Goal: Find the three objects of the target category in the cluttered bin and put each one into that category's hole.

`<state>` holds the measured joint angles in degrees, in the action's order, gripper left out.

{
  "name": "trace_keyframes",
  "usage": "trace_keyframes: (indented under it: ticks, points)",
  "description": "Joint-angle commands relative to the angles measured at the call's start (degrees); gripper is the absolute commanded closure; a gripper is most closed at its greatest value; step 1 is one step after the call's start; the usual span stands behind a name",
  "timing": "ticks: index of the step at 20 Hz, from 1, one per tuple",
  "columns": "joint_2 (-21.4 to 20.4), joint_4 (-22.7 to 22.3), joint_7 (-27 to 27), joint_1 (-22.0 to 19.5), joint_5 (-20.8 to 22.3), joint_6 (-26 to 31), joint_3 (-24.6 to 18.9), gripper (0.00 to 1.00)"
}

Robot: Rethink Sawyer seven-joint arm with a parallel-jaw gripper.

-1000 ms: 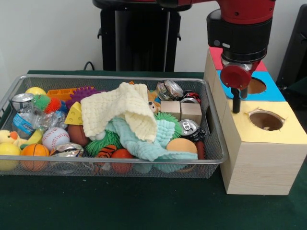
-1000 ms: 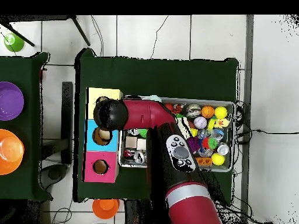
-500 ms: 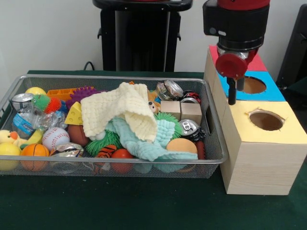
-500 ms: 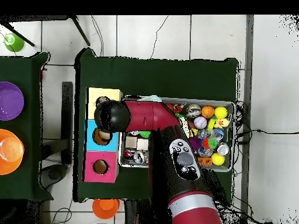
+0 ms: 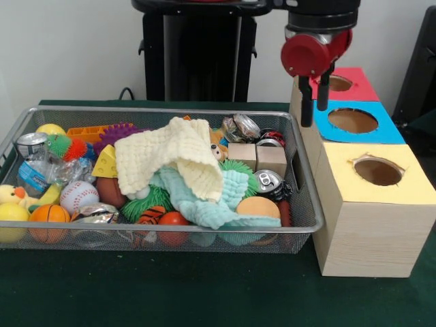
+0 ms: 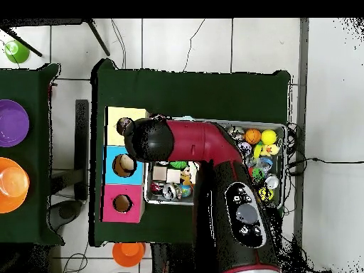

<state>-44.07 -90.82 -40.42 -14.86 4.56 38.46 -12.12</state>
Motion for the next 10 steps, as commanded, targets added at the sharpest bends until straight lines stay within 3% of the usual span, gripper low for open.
trace_keyframes:
  ticks: [1,8,10]
  points:
    - [-0.15,-0.43,-13.22,-1.54,-0.76,4.80,2.55,0.00]
    - [-1.06,-2.09,-12.82,-2.94,-2.67,3.04,1.38,0.00]
    - [-0.82,-1.40,-11.97,-2.35,-1.82,6.62,2.08,0.00]
